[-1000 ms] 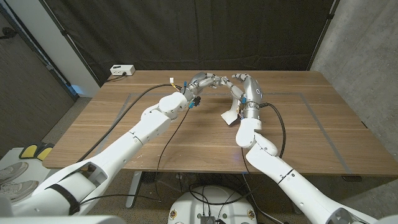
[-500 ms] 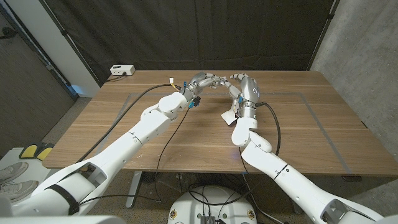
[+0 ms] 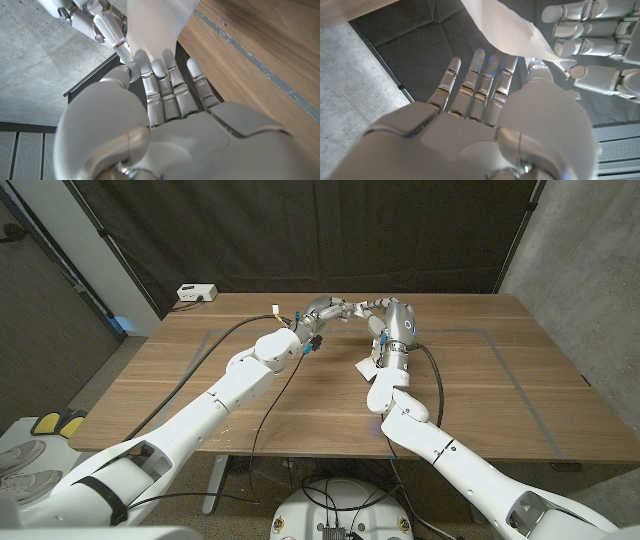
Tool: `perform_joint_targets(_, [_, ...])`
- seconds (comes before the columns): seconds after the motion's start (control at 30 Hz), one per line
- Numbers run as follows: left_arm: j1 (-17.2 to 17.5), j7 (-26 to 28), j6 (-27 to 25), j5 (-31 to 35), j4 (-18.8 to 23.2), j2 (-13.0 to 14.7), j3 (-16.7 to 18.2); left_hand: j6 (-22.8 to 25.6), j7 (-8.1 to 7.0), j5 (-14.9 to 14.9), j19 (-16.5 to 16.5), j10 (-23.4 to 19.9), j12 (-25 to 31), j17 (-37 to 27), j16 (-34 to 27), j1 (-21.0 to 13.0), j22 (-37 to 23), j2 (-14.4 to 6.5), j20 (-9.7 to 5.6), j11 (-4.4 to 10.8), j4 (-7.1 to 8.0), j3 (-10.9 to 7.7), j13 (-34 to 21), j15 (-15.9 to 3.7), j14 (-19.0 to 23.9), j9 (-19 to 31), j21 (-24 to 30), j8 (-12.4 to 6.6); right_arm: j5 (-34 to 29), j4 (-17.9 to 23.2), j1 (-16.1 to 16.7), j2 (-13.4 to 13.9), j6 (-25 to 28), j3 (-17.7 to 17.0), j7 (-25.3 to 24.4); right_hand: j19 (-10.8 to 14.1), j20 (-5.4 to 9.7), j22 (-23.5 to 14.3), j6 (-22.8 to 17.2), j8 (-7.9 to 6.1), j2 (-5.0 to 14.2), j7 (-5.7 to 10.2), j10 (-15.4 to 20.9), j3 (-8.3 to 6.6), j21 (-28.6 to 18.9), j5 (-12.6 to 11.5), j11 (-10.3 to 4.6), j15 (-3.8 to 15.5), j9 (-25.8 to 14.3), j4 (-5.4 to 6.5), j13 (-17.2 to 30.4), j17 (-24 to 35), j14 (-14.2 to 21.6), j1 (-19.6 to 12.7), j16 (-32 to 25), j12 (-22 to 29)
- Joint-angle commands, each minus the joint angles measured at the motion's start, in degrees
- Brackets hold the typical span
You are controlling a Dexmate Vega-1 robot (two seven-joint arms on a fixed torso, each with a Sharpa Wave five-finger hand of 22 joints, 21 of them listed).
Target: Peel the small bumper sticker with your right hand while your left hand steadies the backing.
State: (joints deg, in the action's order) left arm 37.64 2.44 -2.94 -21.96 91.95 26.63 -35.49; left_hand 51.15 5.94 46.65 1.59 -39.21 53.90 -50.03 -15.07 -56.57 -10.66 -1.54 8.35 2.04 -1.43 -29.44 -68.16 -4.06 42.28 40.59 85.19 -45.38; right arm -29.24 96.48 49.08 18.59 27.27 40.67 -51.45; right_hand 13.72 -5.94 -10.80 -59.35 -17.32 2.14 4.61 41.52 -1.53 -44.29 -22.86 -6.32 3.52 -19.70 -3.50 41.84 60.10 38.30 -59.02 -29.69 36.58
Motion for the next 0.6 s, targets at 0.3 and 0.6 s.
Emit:
perform_joint_targets(0.3, [0.1, 0.0, 0.3, -0.1, -0.1, 0.0, 0.2, -0.3, -0.16, 0.3, 0.2, -2.2, 0.1, -0.5, 0.3, -0.2, 0.0, -0.5, -0.25, 2.41, -5.79, -6.46, -0.2, -3.95, 0.5, 0.1, 0.4, -0.76, -2.7, -7.1, -2.9, -1.1, -3.8, 2.5, -8.0, -0.6, 4.76, -0.3, -2.5, -1.33, 8.68, -0.44, 2.4, -5.04, 0.3, -0.7, -1.30, 8.82, -1.2, -0.55, 1.4, 1.4, 2.4, -5.0, 1.6, 3.3])
perform_joint_targets(0.6, [0.2, -0.9, 3.3, 1.1, -1.1, 0.5, 0.0, -0.6, -0.22, 0.3, 0.3, -1.9, 0.1, -0.6, 0.6, 0.1, 0.0, -0.5, -0.68, 2.48, -5.68, -6.55, -0.2, -4.02, 0.3, -0.1, 0.4, -0.90, -6.8, -14.2, -2.9, -7.0, -4.5, -0.1, -12.5, -3.9, 5.11, -0.7, 3.7, -7.72, 9.54, 0.28, -2.2, -10.00, 0.2, -1.1, -1.81, 8.67, -11.9, 5.37, 8.7, 6.7, -1.0, -2.4, 1.4, 5.3])
